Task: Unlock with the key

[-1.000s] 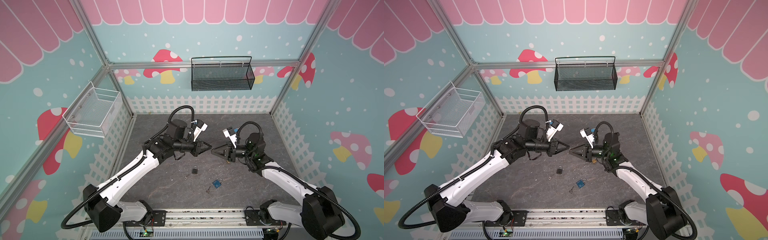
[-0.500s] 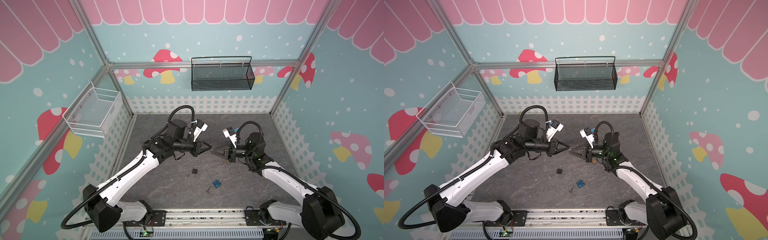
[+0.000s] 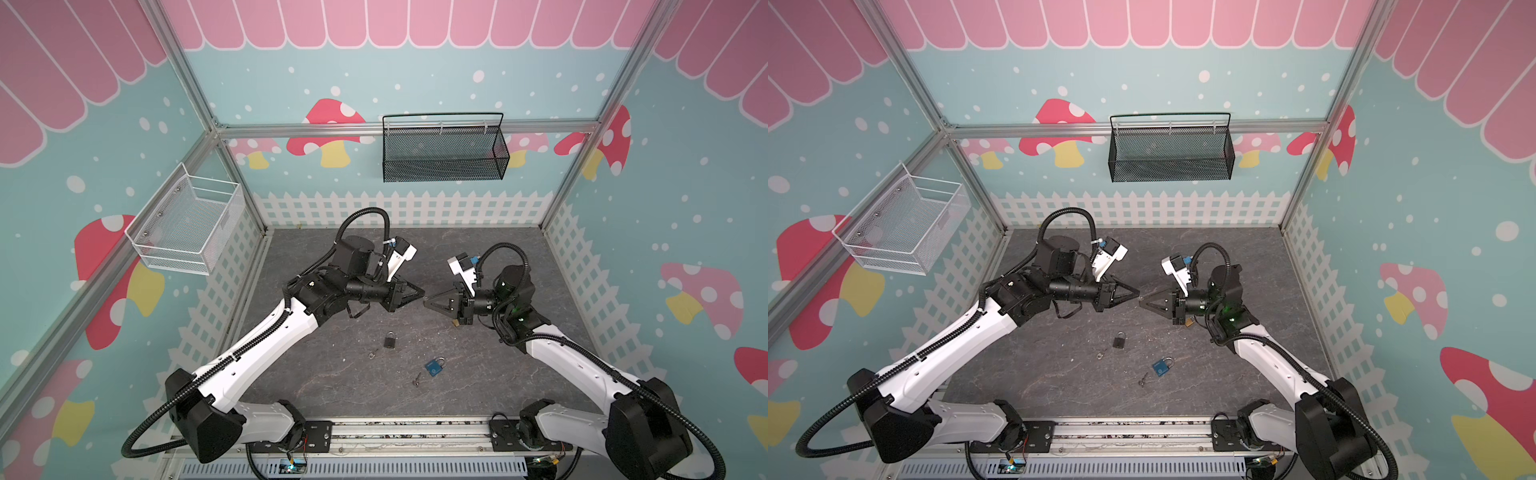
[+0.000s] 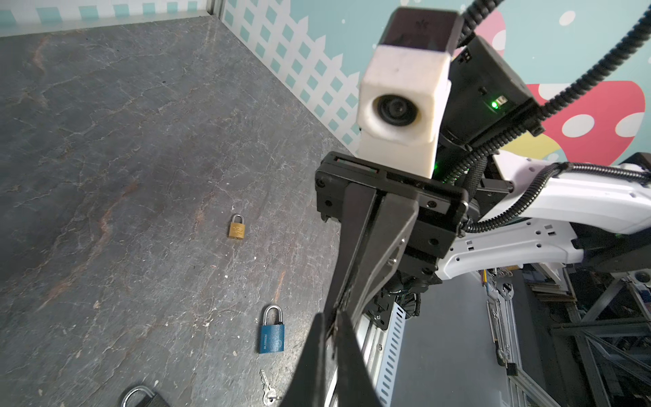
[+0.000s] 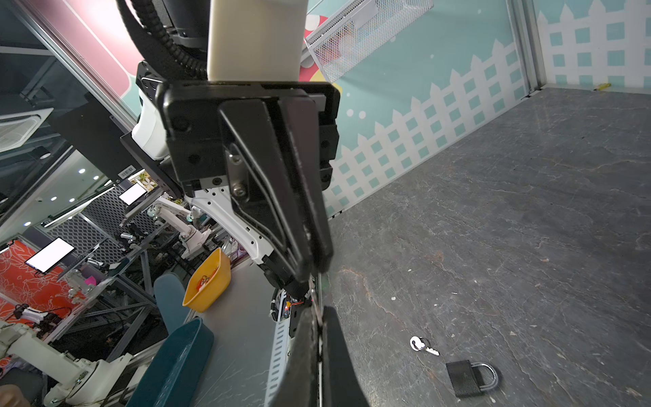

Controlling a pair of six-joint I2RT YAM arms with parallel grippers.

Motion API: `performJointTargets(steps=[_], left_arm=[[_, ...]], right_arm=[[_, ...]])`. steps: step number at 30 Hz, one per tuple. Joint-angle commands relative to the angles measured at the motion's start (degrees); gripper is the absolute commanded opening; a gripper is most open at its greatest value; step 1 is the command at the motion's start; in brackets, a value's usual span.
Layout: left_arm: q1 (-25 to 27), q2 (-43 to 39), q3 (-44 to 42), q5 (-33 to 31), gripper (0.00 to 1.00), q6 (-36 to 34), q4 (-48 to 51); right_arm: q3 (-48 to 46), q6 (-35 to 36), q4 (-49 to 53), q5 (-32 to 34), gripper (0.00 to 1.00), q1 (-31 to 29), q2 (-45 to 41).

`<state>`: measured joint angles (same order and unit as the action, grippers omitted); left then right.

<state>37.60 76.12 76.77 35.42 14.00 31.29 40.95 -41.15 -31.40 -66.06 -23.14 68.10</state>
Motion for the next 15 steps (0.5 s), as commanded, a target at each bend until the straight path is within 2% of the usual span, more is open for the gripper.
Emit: performJointTargets(steps=[1,6,10,15], left_arm=[[-0.6,-0.5,2.5,-3.1,0.28,-0.8,0.9],[-0.6,-4.0,-2.3,-11.7,0.44,2.2,-6.5],[0.8,-4.5,-7.0,-17.3,0.48,6.4,-12.4],[7.1,-0.7,-9.1,-27.8,0.52,4.8,-12.2]], right_arm=[[0.3,0.1,0.5,0.0,0.0,1.5,-2.0],[-2.2,0.6,6.4,3.7,0.0,5.2,-4.2],[-6.0,-0.9,9.5,7.2,0.0,9.0,-6.5],[-10.2,-0.6,15.2,10.6,0.0,13.4,-9.5]])
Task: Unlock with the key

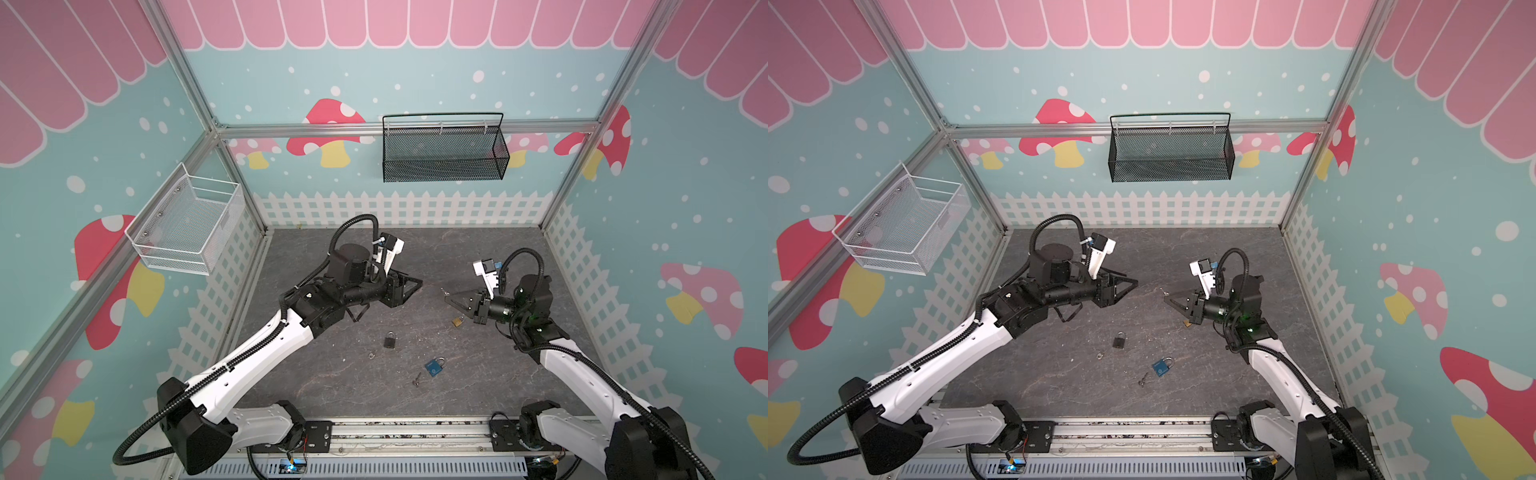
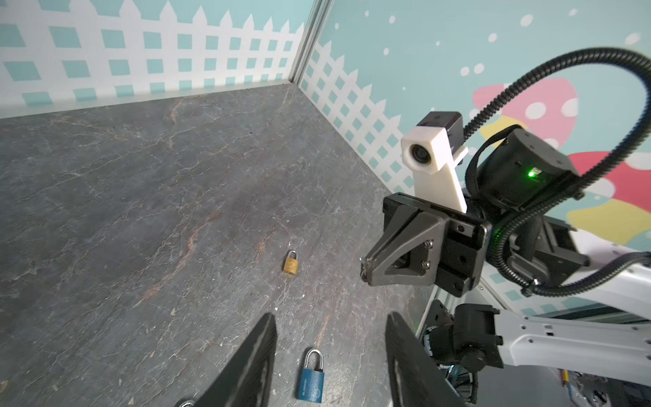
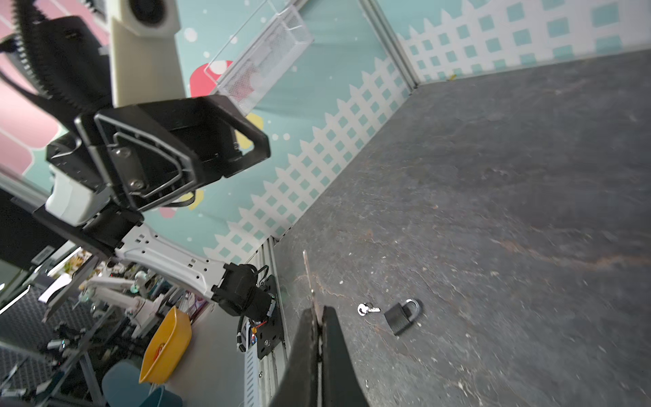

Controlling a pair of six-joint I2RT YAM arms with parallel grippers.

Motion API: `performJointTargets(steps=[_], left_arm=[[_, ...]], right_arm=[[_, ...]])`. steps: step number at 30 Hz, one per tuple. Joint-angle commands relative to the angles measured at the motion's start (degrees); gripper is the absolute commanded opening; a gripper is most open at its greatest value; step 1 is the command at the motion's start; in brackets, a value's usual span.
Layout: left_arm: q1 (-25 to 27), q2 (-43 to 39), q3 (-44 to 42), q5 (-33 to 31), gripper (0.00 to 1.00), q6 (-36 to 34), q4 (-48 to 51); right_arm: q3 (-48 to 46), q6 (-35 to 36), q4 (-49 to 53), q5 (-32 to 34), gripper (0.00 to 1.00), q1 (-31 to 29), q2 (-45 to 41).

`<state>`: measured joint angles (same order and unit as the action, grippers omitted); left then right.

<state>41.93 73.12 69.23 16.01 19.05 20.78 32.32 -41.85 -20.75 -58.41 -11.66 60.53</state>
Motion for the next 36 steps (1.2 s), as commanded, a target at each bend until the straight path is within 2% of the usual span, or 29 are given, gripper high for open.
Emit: performJointTargets(steps=[1,7,9,12,22,30,36], left_arm=[[4.2,3.9,-1.4,-10.3,0.52,-0.4,-1.4],[8.4,15.4,1.3,-13.7,0.57,-0.7,0.2],[9.2,19.7,3.0,-13.6,0.58,-1.1,0.3],[10.7,26.3,6.4,-13.5,0.6,-2.9,0.2],[13.0,45.7,21.2,-15.7,0.61,-8.0,3.4],[13.7,53.7,30.0,-17.7,0.6,-10.4,8.8],[13.9,59.5,37.0,-19.3,0.56,-9.8,14.2]], right_arm=[[-2.3,0.0,6.0,3.5,0.0,3.4,-2.5],[-6.8,0.2,12.2,6.8,0.0,11.3,-5.5],[-7.0,0.5,17.3,10.1,0.0,14.2,-5.7],[-8.4,-0.5,18.7,11.5,0.0,18.2,-5.9],[-9.5,-0.1,19.2,14.1,0.0,22.8,-4.8],[-8.6,0.1,18.9,14.8,0.0,24.6,-3.5],[-8.1,0.1,18.6,14.5,0.0,25.1,-3.0]])
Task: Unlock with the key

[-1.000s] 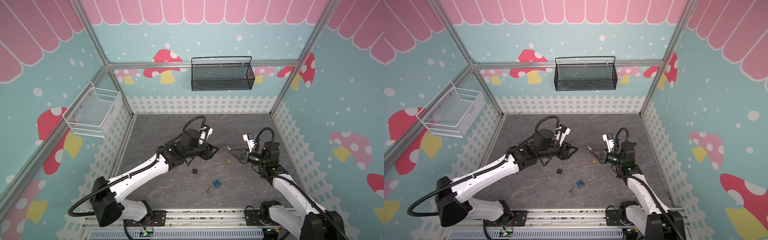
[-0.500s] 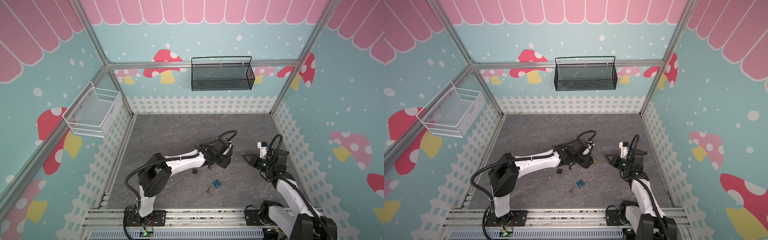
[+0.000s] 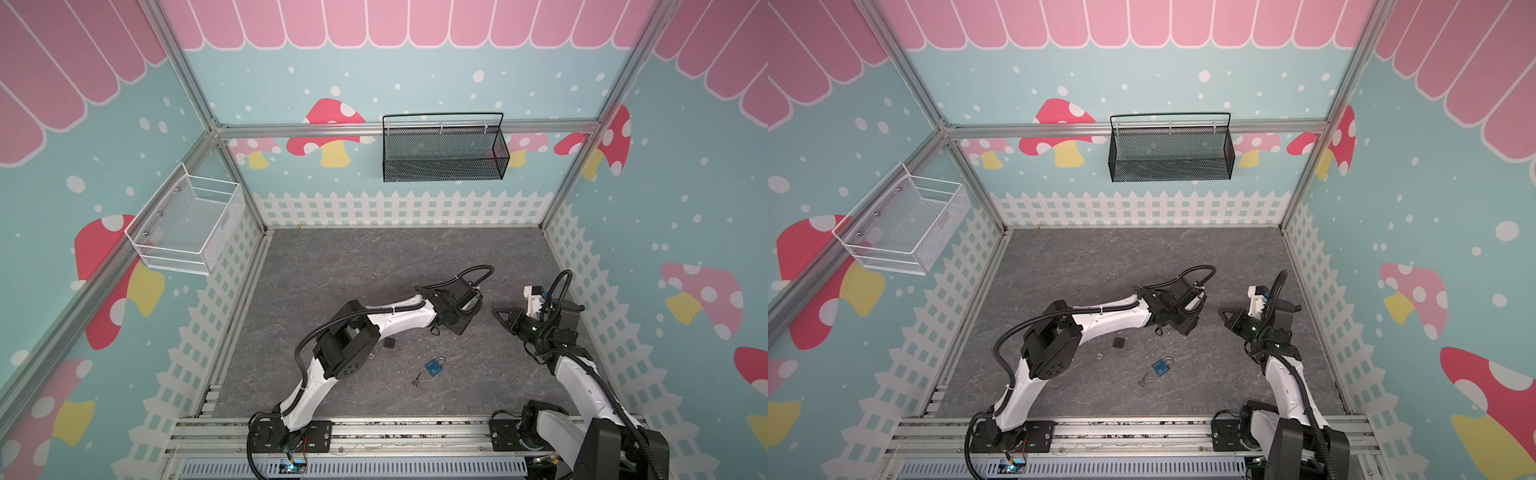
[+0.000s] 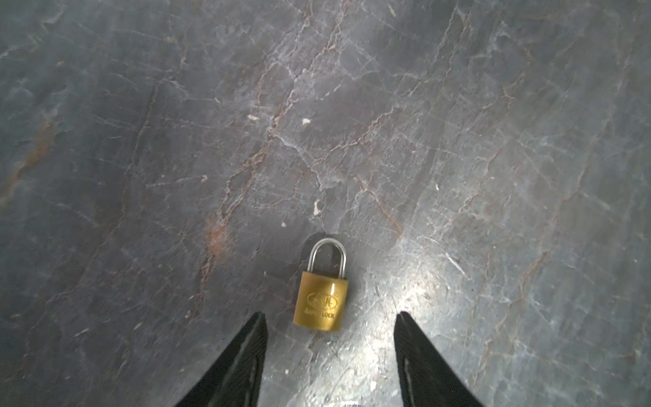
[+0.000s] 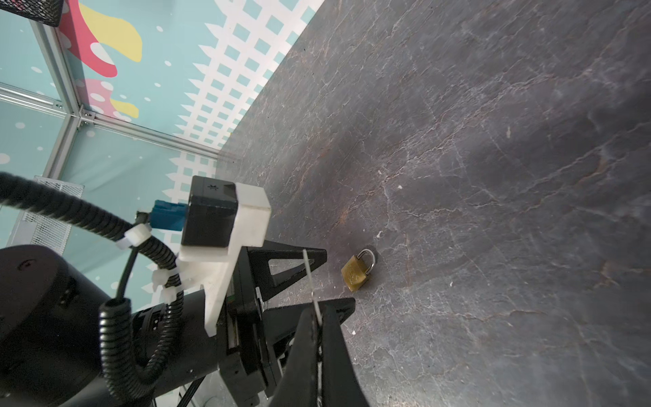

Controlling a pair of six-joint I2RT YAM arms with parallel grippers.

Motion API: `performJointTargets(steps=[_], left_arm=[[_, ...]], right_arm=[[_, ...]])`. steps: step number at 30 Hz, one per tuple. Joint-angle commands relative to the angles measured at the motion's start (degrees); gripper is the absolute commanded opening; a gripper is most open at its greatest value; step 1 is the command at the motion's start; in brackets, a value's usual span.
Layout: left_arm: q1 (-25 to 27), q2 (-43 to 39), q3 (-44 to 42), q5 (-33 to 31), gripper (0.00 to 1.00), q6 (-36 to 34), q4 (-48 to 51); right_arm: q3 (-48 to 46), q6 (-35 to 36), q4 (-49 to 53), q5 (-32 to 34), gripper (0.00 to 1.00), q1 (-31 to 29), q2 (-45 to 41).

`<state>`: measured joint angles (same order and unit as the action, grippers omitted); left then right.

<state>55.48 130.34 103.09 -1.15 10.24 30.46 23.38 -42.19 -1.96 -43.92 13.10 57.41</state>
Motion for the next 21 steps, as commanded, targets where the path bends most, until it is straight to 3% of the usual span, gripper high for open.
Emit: performJointTargets(steps=[1,12,17,21], left_arm=[[0.3,3.0,4.3,-2.6,0.55,-1.0,5.5],[0.5,7.5,10.0,-0.4,0.47,0.4,9.7],[0.8,8.9,11.6,-2.8,0.45,2.6,11.6],[0.9,10.0,13.2,-4.2,0.36,3.1,13.8]], right_arm=[[0.8,0.3,-0.2,0.0,0.0,0.4,-0.1],[0.6,0.1,-0.3,0.3,0.0,0.5,-0.6],[0.4,-0.2,-0.6,0.1,0.0,0.6,-0.4],[0.6,0.1,-0.9,-0.1,0.0,0.7,0.0]])
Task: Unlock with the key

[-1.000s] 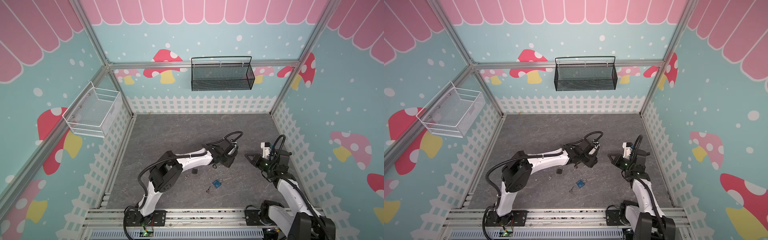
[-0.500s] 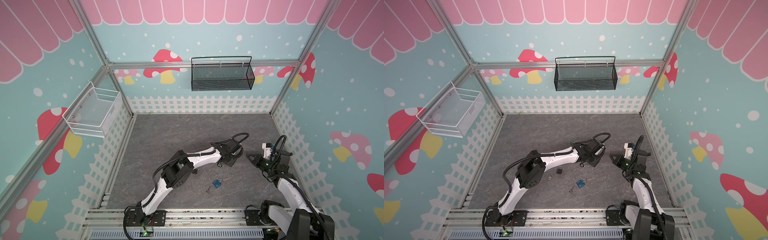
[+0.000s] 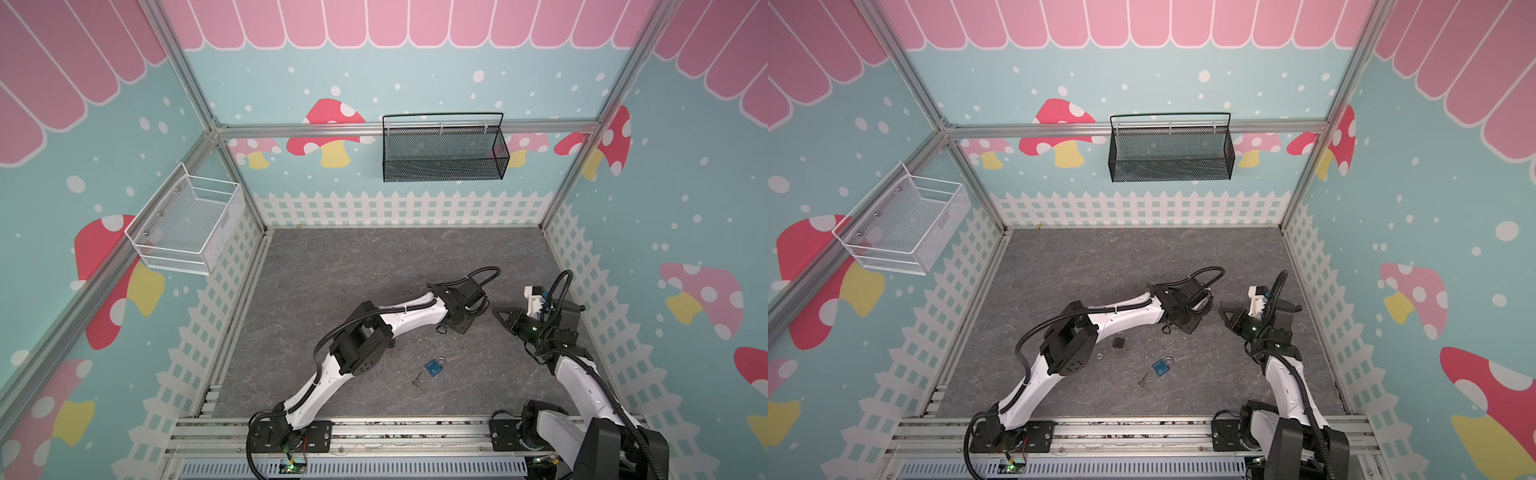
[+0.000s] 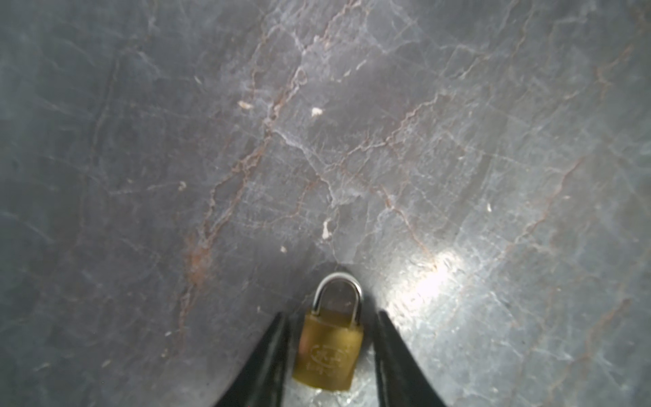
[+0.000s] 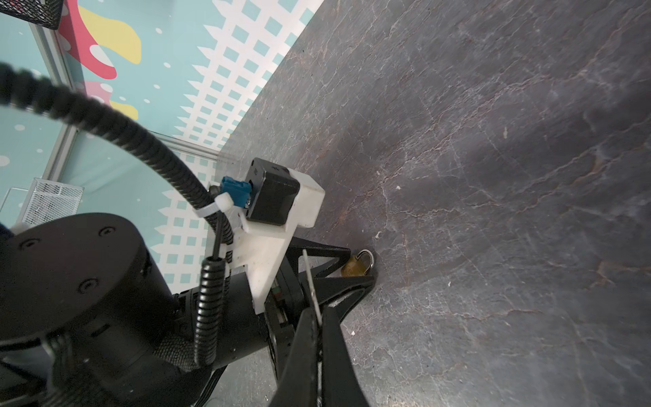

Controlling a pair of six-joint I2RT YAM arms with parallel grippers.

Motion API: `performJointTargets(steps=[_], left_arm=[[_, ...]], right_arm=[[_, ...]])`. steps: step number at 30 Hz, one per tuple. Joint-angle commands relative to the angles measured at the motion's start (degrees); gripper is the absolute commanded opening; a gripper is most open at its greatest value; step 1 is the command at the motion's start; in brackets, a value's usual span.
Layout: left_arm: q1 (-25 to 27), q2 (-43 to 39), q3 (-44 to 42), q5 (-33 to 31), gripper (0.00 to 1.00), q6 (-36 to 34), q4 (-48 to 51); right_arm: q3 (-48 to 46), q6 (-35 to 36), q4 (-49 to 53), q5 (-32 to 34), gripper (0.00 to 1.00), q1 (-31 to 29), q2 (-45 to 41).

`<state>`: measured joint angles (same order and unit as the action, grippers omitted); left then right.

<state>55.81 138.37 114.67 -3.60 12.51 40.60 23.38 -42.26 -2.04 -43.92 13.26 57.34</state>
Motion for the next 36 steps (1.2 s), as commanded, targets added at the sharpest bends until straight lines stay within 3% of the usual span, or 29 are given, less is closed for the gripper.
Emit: performJointTargets(steps=[1,13,26,36], left_arm=[[0.6,2.2,1.8,-2.0,0.36,0.9,4.1],[1.4,3.5,3.5,1.2,0.38,0.9,7.0],[1.3,7.1,7.8,-5.7,0.34,4.6,10.3],[1.5,5.7,6.3,-0.2,0.34,2.5,11.9]], right_arm=[[0.6,0.2,-0.9,-0.1,0.0,0.5,0.1],[-0.3,-0.3,-1.9,-0.4,0.0,0.5,0.2],[-0.6,-0.5,-2.3,-0.7,0.0,0.5,0.1],[-0.7,-1.1,-2.8,-0.6,0.0,0.5,0.1]])
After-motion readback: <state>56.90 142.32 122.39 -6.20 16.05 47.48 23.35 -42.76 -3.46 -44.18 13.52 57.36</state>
